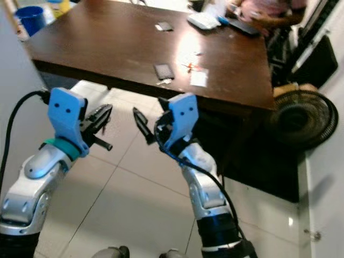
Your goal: Hang keys on a hook
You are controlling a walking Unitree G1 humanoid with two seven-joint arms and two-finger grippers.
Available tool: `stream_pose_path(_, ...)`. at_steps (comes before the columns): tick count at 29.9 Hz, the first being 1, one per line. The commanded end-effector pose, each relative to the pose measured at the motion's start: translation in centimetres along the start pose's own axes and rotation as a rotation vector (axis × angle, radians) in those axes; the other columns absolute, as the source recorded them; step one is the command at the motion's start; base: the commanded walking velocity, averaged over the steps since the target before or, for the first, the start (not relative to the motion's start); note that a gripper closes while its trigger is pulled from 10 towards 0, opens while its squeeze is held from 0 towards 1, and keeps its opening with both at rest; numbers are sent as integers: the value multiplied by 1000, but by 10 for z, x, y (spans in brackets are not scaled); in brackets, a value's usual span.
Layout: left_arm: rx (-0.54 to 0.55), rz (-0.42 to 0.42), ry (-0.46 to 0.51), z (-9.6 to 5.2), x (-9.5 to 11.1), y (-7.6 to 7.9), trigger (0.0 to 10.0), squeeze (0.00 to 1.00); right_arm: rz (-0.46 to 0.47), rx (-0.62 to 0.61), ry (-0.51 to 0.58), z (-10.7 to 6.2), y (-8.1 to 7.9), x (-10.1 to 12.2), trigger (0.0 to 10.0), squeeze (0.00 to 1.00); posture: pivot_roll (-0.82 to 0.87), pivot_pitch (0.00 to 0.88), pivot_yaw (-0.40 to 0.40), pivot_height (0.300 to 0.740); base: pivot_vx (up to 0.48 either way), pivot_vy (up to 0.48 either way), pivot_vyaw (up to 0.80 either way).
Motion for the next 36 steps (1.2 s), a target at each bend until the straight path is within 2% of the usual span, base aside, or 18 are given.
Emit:
stream_pose_path(1,-7,13,-1,1,1,3,10000,0,-24,5,18,3,0,5,10000,0,56,67,31,740,0,0,725)
stream_pose_path(12,-20,25,23,5,7,4,10000,0,-42,10,27,4,1,6,10000,0,51,56,30,740,0,0,725)
stream_pose_path(13,-204,-21,36,-4,13,23,10000,0,-56,9,30,3,3,7,10000,0,47,47,33,740,0,0,725)
stream_pose_path(14,-305,-43,38,-12,16,33,10000,0,-63,7,34,2,4,9,10000,0,47,47,33,740,0,0,725)
stream_pose_path(15,-305,-43,38,-12,16,33,10000,0,-63,7,34,2,4,9,10000,0,47,47,33,740,0,0,725)
stream_pose_path(16,-418,-60,43,-22,21,43,10000,0,-75,4,40,0,6,11,10000,0,48,41,32,740,0,0,725)
stream_pose_path(17,-458,-77,48,-26,25,45,10000,0,-80,5,46,-1,7,14,10000,0,48,41,32,740,0,0,725)
stream_pose_path(20,-477,-88,52,-28,27,46,10000,0,-84,6,51,-1,8,16,10000,0,48,41,32,740,0,0,725)
stream_pose_path(23,-492,-122,121,-28,50,44,10000,0,-76,80,120,-9,5,41,10000,0,45,47,29,740,0,0,725)
stream_pose_path(24,-479,-137,146,-25,58,42,10000,0,-46,113,155,-13,2,53,10000,0,41,46,29,740,0,0,719)
stream_pose_path(28,-479,-157,207,-20,77,42,10000,0,9,230,206,-29,-7,78,10000,0,26,62,28,740,0,0,714)
stream_pose_path(30,-485,-156,214,-20,79,44,10000,0,9,255,200,-34,-9,79,10000,0,26,62,28,740,0,0,712)
stream_pose_path(31,-497,-158,208,-22,80,46,10000,0,7,286,174,-45,-12,78,10000,0,18,68,27,740,0,0,712)
stream_pose_path(32,-497,-158,208,-22,80,46,10000,0,7,286,174,-45,-12,78,10000,0,18,68,27,740,0,0,712)
stream_pose_path(36,-483,-158,181,-22,73,45,10000,0,53,344,104,-69,-18,73,10000,0,11,73,25,740,0,0,709)
Point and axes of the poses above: a point about 5 cm out from each wrist's last joint towards the gripper, its own z axis pointing out of the wrist towards the gripper, its own x axis along the axis of the wrist's last joint, y = z × x, the point moved 3 cm from there along z, pointing out of the wrist towards the gripper, and after that the axes turned 2 degrees about -z, right-handed, at the moved point
